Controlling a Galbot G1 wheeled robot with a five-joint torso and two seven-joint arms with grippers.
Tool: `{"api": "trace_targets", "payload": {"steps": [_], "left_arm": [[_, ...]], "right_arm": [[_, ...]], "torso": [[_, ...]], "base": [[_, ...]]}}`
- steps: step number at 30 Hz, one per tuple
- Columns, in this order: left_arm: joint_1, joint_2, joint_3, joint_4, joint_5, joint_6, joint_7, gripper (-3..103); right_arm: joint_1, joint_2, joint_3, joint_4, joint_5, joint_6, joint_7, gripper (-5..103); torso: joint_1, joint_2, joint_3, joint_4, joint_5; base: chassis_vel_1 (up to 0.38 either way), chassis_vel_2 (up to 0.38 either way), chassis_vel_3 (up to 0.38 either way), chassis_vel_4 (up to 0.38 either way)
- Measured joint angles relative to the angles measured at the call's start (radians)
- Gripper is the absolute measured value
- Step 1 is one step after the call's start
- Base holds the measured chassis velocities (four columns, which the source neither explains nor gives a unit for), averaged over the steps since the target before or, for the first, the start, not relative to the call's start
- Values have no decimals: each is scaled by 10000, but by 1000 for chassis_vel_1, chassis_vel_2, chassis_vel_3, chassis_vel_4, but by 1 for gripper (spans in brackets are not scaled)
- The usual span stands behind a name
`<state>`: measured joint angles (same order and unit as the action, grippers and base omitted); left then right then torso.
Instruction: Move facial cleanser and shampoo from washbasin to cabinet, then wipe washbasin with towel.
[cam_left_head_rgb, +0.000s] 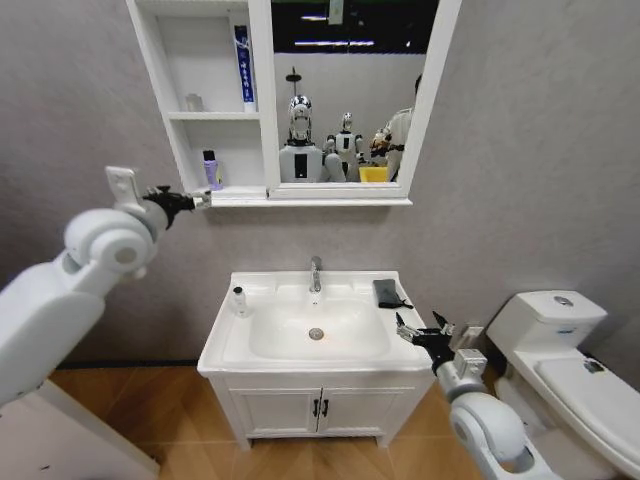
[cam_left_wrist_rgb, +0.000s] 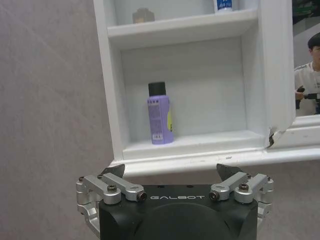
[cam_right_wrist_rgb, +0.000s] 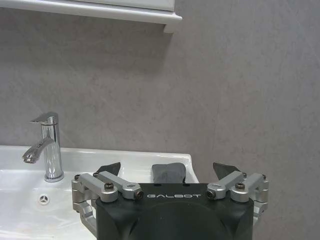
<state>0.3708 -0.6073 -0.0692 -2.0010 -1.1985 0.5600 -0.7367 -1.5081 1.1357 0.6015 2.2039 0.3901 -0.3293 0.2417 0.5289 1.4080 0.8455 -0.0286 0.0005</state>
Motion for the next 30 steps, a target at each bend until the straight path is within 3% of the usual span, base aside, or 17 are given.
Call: {"api": "trace_targets", "payload": {"steps": [1,2,5,6,9,17,19,26,30], "left_arm": [[501,-234,1,135,509,-381,69,100],[501,-234,1,135,509,-381,69,100],[2196,-957,-208,605,2218,-1645,695,100],[2196,-957,-208,605,2218,-1645,695,100],[3397,-1705,-474,953,3427,-2263,1225,100],[4724,-3208,-558,1790,4529,-2952,1824,100],[4963,-3570,-507,2405,5291,-3301,2239,100],[5201,-3935,-462,3418,6283,-3635,2709,100],[5317,-4143,-440,3776,6406,-3772,2808,100]], "right_arm": [[18,40,-54,-10,-30,-1,8,100],[18,40,-54,-10,-30,-1,8,100],[-133,88,-8,40,-86,6,13,100],[-133,88,-8,40,-86,6,13,100],[-306,-13,212,186,-48,41,33,100],[-286,-248,319,324,259,11,169,100],[-171,-344,415,489,598,-124,231,100],[77,-591,561,650,1009,-307,363,100],[114,-445,521,560,982,-305,357,100]], "torso": [[2,-1,1,2,3],[2,-1,1,2,3],[3,-3,2,11,0],[3,-3,2,11,0],[3,-2,1,9,-6],[2,-2,1,9,0],[2,-3,1,7,-2],[2,-2,1,10,-1],[2,-3,1,10,-2]], "base": [[0,0,0,0],[0,0,0,0],[0,0,0,0],[0,0,0,0],[0,0,0,0],[0,0,0,0],[0,0,0,0],[0,0,0,0],[0,0,0,0]]}}
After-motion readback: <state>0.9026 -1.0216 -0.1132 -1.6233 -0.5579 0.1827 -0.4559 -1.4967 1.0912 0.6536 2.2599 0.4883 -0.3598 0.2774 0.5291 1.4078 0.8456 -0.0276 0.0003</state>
